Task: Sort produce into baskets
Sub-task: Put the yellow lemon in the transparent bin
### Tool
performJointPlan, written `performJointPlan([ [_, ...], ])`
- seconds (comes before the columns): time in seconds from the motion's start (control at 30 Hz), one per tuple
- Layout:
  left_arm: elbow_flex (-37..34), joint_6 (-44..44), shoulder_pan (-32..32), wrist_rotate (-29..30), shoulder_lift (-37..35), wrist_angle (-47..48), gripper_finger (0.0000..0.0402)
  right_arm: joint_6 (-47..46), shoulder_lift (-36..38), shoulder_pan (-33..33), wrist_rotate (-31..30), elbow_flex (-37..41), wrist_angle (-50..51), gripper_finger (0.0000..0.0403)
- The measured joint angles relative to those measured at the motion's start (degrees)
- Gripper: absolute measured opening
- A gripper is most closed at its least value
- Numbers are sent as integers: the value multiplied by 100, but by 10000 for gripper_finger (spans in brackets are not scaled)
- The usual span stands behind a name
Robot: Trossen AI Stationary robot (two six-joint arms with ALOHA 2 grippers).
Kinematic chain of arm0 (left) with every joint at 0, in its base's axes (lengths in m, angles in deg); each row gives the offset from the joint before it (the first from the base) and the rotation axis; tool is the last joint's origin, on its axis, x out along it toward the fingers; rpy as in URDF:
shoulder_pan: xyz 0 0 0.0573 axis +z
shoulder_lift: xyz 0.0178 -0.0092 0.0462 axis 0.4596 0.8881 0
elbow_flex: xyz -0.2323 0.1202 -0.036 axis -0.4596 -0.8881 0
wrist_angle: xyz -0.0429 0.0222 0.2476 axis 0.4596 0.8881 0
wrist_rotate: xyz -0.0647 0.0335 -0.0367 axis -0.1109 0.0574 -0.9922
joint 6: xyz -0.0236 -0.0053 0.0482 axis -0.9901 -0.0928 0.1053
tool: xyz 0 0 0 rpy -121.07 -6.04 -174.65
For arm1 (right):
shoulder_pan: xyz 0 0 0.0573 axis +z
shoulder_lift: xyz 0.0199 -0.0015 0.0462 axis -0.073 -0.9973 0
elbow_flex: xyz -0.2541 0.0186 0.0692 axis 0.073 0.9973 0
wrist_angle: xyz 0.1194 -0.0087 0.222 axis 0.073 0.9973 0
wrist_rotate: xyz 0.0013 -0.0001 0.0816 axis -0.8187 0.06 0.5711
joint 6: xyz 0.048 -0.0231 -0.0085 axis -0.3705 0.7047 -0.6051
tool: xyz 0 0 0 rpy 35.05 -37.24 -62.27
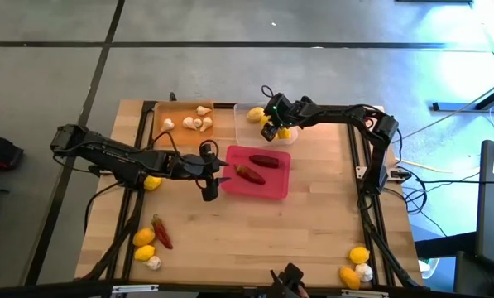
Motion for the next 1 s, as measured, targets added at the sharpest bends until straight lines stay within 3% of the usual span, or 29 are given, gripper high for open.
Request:
performJointPlan([
  [0.3, 0, -10, -13, -1, 0, 60, 227, 4, 352, 95, 64, 4, 182, 252],
  [0.5, 273, -357, -169, -6, -398, 1472, 227, 44, 1184, 527, 522, 4, 962, 241],
  [0.77, 301, -828, -210, -25, -1004, 2560, 227, 142, 2113, 1590, 554, 4, 1360, 241],
  [1.0, 299, -226, -143, -25, -1125, 2318, 227, 164, 2279, 2787, 786, 4, 1323, 241],
])
